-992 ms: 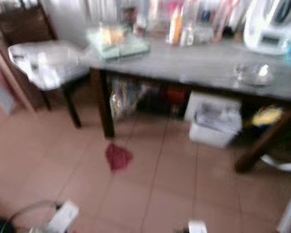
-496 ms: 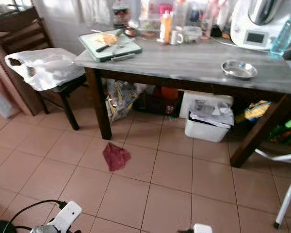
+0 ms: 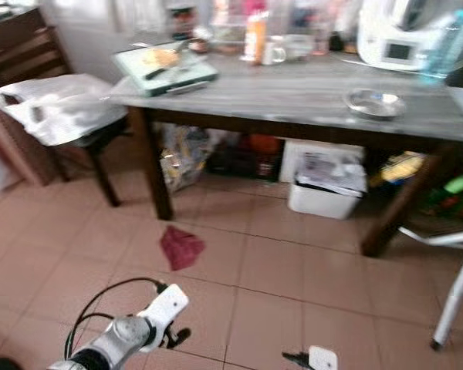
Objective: Setting the table
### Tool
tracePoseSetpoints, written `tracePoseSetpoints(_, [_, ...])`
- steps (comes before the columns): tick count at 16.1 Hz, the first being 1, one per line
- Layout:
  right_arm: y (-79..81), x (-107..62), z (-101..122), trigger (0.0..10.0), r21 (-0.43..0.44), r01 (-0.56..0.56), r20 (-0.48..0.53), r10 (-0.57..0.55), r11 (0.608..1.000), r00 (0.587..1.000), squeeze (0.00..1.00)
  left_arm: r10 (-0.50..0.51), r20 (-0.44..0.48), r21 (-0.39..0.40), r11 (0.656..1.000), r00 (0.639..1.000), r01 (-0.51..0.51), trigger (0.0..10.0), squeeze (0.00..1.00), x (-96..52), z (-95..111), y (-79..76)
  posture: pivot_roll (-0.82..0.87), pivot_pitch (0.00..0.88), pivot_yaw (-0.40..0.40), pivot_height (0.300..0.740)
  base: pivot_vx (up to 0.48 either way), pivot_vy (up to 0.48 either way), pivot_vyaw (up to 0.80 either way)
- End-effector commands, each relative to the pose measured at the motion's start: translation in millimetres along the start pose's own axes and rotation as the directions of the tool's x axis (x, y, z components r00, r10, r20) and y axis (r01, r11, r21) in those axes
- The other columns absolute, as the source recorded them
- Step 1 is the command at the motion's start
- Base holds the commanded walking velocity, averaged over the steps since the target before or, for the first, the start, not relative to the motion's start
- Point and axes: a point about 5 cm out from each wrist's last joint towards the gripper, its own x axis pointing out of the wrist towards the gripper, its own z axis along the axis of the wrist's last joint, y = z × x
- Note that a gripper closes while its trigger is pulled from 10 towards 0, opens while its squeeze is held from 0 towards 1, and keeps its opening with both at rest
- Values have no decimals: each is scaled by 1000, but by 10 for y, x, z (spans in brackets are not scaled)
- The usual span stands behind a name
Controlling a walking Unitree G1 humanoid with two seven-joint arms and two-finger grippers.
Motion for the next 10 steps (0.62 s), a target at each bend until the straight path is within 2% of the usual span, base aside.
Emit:
tracePoseSetpoints(1, [-37,1,12,10000,18,11,6,-11,1000,1000,0,-6,-67,-47,999,998,2,10000,0,-26,-197,-27,36,32,2,740,0,0,0])
tracePoseSetpoints(3, [-47,0,7,10000,-8,6,1,-6,1000,1000,0,10,-99,-92,996,995,-19,10000,0,-4,-208,-80,32,31,1,740,0,0,0])
tracePoseSetpoints(5, [-46,-1,6,10000,-26,-1,0,1,1000,1000,0,9,-119,-81,997,993,-18,10000,0,-1,-233,-102,31,31,0,740,0,0,0])
tracePoseSetpoints(8, [-34,2,15,10000,-57,-9,1,10,998,1000,0,93,-210,-189,973,973,-134,10000,0,-67,-458,-33,40,36,-8,740,0,0,0])
tracePoseSetpoints(10, [-20,4,31,10000,-47,-15,13,16,999,1000,0,108,-227,-246,955,968,-164,10000,0,-89,-530,-27,41,36,-10,740,0,0,0])
